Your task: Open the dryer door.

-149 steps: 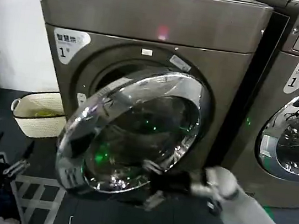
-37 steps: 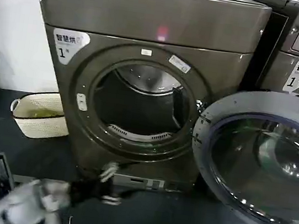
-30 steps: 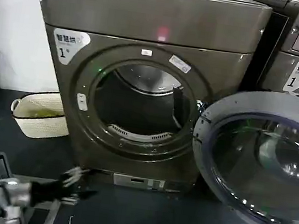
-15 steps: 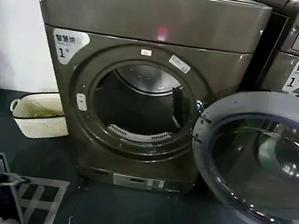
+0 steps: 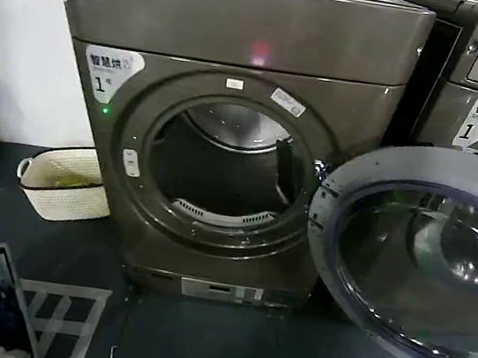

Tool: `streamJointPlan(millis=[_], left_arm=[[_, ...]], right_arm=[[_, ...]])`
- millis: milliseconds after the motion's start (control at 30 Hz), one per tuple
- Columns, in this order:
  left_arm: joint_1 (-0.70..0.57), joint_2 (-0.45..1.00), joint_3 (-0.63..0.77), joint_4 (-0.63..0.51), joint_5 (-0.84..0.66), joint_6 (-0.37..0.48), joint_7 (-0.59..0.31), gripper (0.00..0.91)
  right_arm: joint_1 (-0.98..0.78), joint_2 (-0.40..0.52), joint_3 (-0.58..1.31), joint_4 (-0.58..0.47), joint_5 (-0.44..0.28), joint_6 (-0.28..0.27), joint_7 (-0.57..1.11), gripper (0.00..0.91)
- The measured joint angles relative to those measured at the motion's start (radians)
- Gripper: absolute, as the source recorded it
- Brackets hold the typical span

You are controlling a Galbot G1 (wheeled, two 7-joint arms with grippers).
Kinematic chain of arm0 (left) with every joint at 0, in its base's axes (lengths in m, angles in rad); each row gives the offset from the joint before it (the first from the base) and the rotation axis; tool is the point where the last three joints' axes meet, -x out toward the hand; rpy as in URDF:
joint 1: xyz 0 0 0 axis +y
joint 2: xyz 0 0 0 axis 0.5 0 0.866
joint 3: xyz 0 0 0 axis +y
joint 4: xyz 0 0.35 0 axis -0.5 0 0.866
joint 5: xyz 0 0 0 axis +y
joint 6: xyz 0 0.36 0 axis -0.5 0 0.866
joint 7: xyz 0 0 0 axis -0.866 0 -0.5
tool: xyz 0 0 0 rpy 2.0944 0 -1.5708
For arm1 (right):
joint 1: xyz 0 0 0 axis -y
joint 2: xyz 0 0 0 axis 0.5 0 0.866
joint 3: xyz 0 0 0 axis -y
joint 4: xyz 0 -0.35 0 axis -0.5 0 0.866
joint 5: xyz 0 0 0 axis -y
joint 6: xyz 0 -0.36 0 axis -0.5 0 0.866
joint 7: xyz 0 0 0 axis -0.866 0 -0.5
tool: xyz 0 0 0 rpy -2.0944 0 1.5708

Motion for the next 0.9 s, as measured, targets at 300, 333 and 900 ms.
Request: streamJointPlan(millis=[300,333,900], left_arm=[[0.004,0.003,0.008,0.017,0.003,0.001,0.0,0.907],[0.004,0.003,0.009,0.018,0.003,0.001,0.0,0.907],[0.004,0.0,0.011,0.037,-0.007,0.001,0.0,0.907]], right_arm=[[-0.003,0.002,0.003,-0.01,-0.002,0.008,0.005,0.907],[-0.003,0.003,0.002,-0.01,-0.002,0.009,0.006,0.907],[-0.003,0.008,0.004,-0.013,-0.005,0.002,0.006,0.907]])
